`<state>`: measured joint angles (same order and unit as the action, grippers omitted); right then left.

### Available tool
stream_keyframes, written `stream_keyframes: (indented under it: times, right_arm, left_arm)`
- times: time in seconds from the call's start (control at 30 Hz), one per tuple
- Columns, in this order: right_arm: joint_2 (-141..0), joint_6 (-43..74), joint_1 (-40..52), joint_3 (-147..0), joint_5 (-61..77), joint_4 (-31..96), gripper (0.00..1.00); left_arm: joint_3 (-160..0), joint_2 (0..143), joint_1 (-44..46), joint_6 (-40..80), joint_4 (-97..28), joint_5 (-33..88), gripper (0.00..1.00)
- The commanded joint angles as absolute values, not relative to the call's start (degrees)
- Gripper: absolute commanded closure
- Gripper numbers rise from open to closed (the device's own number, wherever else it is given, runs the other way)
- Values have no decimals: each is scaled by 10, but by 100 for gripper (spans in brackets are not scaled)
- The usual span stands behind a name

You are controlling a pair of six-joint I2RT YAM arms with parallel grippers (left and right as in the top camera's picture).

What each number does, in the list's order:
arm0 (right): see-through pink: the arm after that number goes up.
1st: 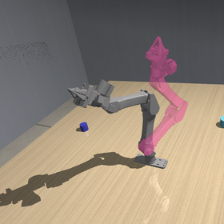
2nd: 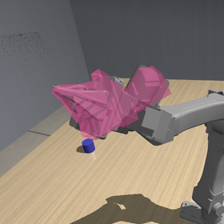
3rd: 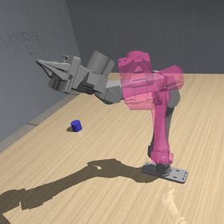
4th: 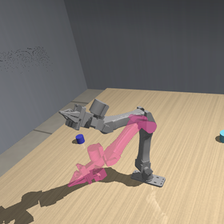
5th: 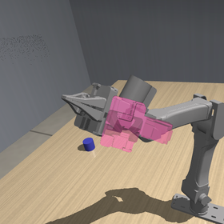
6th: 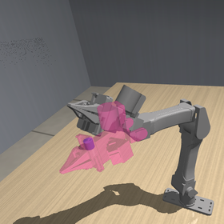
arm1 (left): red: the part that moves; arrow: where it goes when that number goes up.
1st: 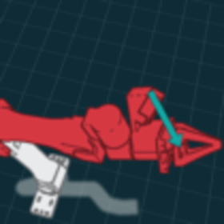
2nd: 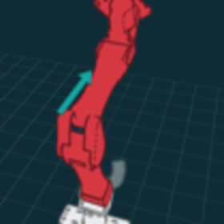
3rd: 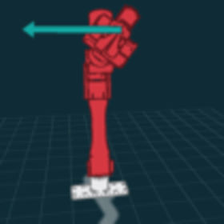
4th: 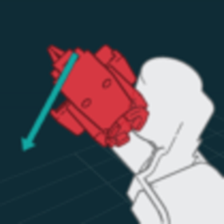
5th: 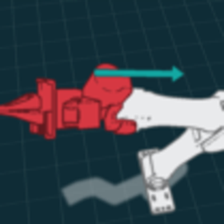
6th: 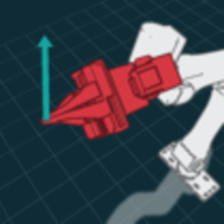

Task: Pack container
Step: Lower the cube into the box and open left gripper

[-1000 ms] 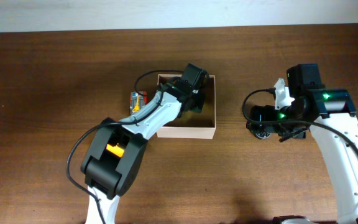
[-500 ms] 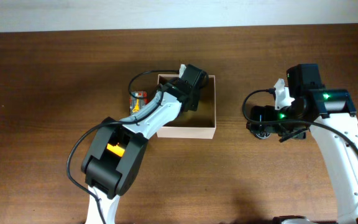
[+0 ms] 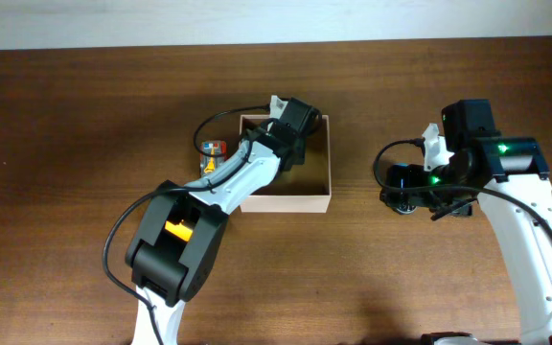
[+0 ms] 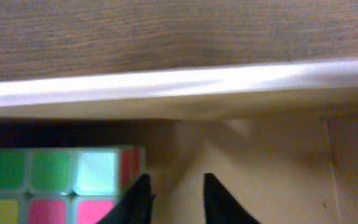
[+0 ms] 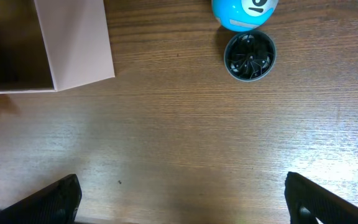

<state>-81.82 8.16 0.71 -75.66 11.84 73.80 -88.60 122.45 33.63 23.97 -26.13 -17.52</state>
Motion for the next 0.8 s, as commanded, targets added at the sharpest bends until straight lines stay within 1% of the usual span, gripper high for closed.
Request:
stream_keyframes:
  times: [0.0, 0.03, 0.07, 0.13, 0.17, 0.2, 0.23, 0.43, 0.57, 0.63, 0.67, 0.77]
  right_arm:
    - [-820, 79, 3, -761, 115, 741, 1]
    - [-820, 79, 3, -761, 115, 741, 1]
    - [-820, 79, 3, -761, 115, 740, 1]
    - [-820, 79, 3, -761, 115, 740, 1]
    - [-820, 79, 3, -761, 115, 740, 1]
    - [-820, 79, 3, -761, 115, 740, 1]
    - [-820, 79, 3, -761, 115, 740, 1]
    - [-820, 79, 3, -761, 115, 741, 1]
    - [-820, 79, 3, -761, 115, 740, 1]
    - [-820, 79, 3, -761, 115, 740, 1]
    - [-820, 79, 3, -761, 115, 740, 1]
    - [-820, 79, 3, -761, 115, 740, 1]
  left_arm:
    - [-926, 1199, 334, 212, -288, -173, 63]
    - [-936, 1189, 334, 201, -302, -173, 62]
    - [-951, 1171, 334, 187, -322, -173, 58]
    - [-973, 1141, 334, 170, -354, -165, 41]
    - [-982, 1124, 334, 163, -370, -156, 28]
    - [-992, 1107, 334, 156, -388, -149, 13]
    - [-999, 1092, 334, 148, -405, -146, 1]
    - [-1009, 1004, 316, 83, -519, -152, 1]
    - [-1003, 1005, 258, 106, -580, -158, 1]
    - [-990, 1014, 223, 113, -586, -138, 1]
    - [-973, 1031, 187, 112, -581, -90, 1]
    - [-962, 1074, 143, 105, -577, -23, 1]
